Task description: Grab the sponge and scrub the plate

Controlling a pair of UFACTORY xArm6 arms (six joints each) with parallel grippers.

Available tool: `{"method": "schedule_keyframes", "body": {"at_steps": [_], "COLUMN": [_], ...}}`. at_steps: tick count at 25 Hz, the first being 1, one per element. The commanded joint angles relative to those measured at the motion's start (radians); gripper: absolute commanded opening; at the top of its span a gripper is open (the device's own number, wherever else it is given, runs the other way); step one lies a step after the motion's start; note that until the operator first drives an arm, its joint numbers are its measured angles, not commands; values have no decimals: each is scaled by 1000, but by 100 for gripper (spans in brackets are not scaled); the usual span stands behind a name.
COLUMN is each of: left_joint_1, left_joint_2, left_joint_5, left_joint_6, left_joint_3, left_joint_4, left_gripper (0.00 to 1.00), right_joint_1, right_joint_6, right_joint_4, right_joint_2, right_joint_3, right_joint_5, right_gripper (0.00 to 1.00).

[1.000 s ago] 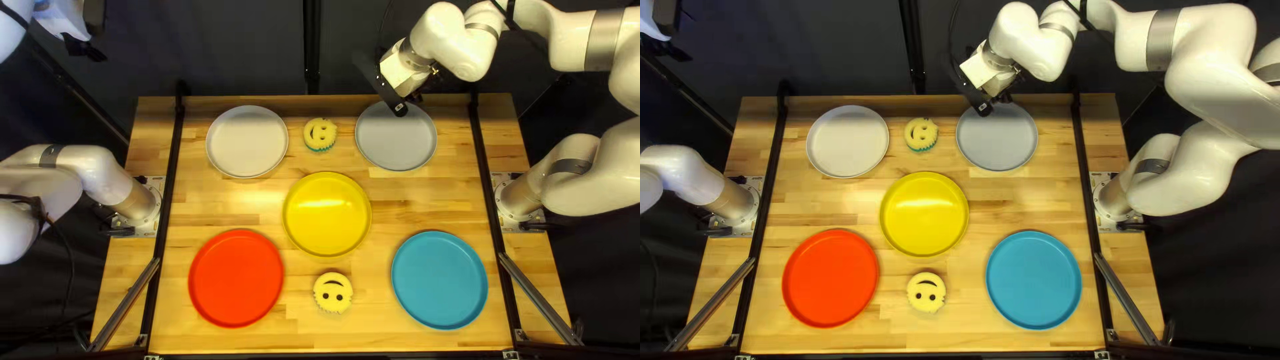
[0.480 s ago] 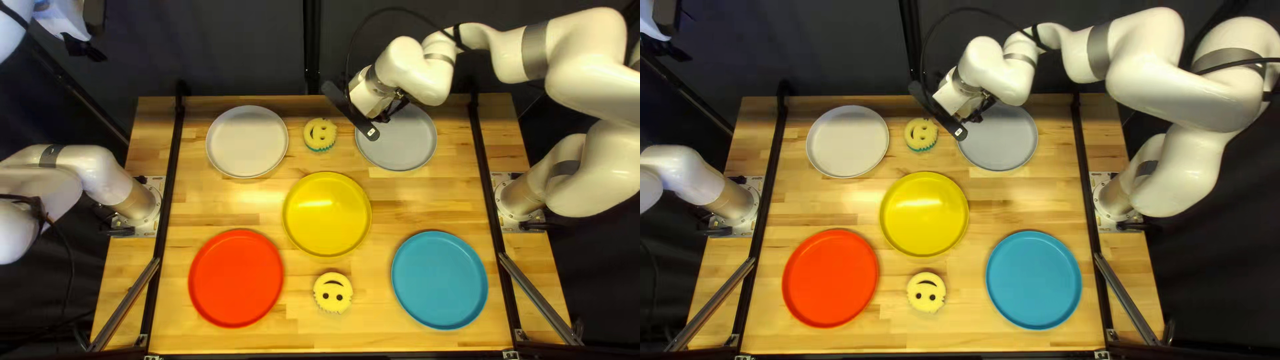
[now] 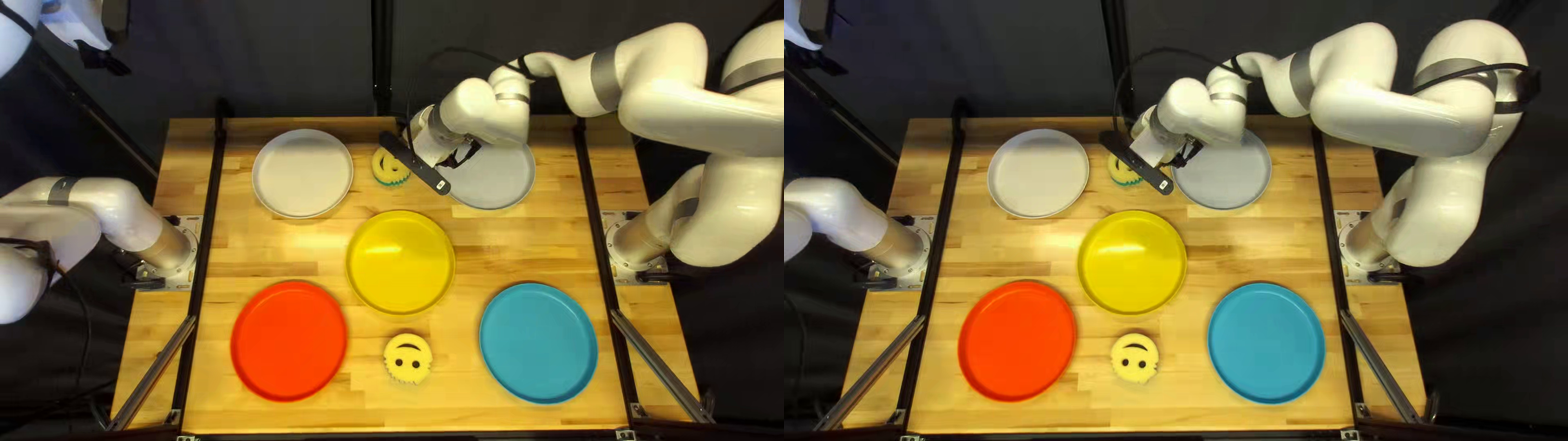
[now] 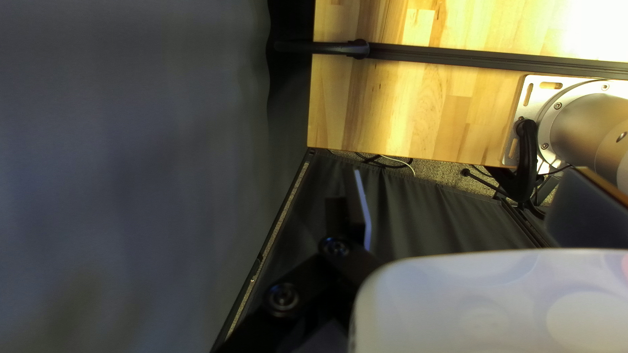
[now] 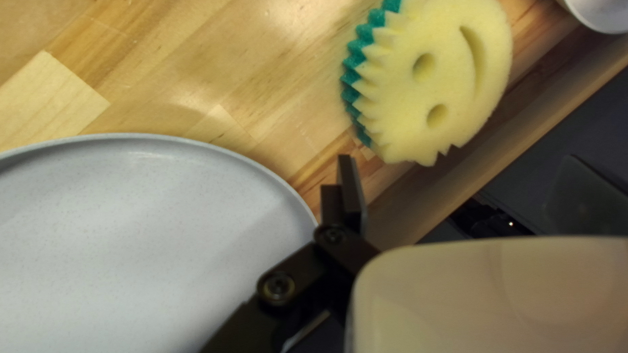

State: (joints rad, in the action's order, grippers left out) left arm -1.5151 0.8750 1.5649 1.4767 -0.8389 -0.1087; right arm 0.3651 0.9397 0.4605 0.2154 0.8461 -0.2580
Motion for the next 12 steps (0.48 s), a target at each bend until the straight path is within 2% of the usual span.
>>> {"method": "schedule_keyframes", "body": {"at_steps": [1, 7, 12], "left_joint_1": [0, 0, 0], "left_joint_2": [0, 0, 0], "left_joint_5": [0, 0, 0], "left_joint_6": [0, 0, 0], "left_joint_3": [0, 0, 0], "left_joint_4": [0, 0, 0], "left_gripper": [100, 100, 100], "right_joint_1": [12, 9, 4], "right_joint_6": [-99, -192, -179], "right_joint_4": [114, 204, 183], "right_joint_2": [31, 79, 50], "right_joint_3": [-13, 6, -8], "right_joint_5": [59, 93, 78], "right_gripper": [100, 100, 100]}}
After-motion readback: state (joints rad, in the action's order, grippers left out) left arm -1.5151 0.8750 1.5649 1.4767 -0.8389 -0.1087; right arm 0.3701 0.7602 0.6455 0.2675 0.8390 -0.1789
